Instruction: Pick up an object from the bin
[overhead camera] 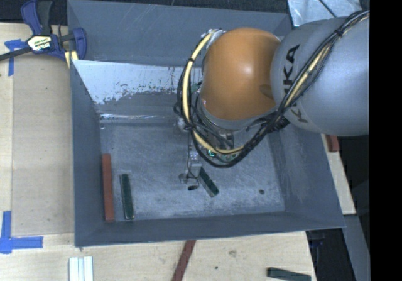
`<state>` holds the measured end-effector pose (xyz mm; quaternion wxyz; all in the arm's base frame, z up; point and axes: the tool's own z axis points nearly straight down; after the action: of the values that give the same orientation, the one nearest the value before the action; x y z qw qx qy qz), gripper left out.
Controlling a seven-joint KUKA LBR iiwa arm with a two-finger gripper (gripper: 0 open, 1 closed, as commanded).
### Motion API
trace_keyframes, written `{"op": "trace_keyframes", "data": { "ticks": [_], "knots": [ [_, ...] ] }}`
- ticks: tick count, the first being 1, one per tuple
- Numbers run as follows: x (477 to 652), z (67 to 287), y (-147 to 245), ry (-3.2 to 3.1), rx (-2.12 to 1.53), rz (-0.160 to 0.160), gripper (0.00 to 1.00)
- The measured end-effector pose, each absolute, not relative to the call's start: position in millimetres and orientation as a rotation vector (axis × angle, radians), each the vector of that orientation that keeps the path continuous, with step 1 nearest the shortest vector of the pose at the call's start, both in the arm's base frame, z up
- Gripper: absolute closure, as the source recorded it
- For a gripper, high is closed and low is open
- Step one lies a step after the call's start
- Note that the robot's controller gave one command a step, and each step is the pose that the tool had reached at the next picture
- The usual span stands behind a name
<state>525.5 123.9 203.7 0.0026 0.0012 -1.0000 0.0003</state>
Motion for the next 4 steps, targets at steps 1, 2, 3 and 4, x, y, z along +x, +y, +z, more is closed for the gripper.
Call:
{"op": "trace_keyframes", "data": {
  "ticks": [1, 2, 3, 4],
  "knots": [
    [527.3, 208, 124, -3.144, 0.000, -0.002, 0.00],
    [521.1, 163, 91, -3.152, 0.039, -0.004, 0.00],
    [543.2, 128, 65, -3.140, 0.115, 0.002, 0.00],
    [557.7, 112, 41, -3.139, 0.175, 0.000, 0.00]
  ]
}}
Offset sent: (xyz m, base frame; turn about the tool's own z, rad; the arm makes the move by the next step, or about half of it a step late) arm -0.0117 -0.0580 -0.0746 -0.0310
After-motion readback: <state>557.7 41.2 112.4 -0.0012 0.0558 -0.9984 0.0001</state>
